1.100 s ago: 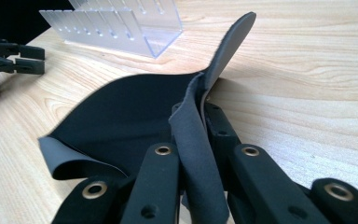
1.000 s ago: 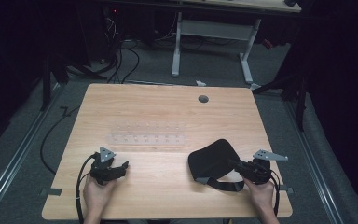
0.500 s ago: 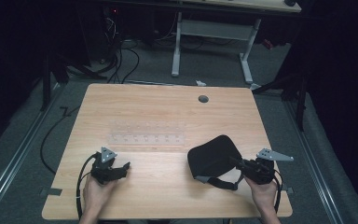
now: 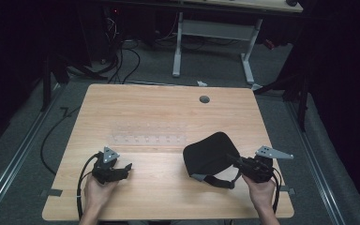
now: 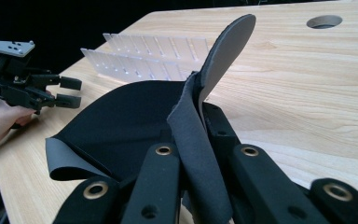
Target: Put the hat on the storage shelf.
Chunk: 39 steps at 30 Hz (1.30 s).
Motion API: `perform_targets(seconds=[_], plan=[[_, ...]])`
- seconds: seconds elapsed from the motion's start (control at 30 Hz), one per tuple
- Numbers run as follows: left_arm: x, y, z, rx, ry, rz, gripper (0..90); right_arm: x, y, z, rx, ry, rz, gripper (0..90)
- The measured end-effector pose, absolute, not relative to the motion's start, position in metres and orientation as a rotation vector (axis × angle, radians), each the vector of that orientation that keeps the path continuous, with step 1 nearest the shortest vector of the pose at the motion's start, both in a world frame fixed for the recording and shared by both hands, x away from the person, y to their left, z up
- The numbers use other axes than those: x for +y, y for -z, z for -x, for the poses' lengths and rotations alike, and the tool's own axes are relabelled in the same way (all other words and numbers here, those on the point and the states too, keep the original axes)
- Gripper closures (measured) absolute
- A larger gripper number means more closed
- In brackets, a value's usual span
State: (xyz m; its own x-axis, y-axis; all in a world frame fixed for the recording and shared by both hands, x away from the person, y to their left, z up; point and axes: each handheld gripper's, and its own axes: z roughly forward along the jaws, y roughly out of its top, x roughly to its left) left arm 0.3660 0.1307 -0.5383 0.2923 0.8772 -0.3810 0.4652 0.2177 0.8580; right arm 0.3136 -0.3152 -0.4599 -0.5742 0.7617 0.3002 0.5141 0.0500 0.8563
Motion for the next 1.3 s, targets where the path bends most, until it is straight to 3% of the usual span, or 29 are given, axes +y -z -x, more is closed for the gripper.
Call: perform_targets(seconds=[0.43, 1.3], plan=[[0.084, 0.515, -0.342, 1.137, -0.396, -1.530, 28.2, -0.301, 0.454, -0.321, 2.106, -1.588, -1.305, 85.0], [0.053, 0.486, -0.317, 0.966, -0.255, -1.467, 28.4, -0.250, 0.447, -0.337, 2.243, -1.617, -1.238, 84.7]])
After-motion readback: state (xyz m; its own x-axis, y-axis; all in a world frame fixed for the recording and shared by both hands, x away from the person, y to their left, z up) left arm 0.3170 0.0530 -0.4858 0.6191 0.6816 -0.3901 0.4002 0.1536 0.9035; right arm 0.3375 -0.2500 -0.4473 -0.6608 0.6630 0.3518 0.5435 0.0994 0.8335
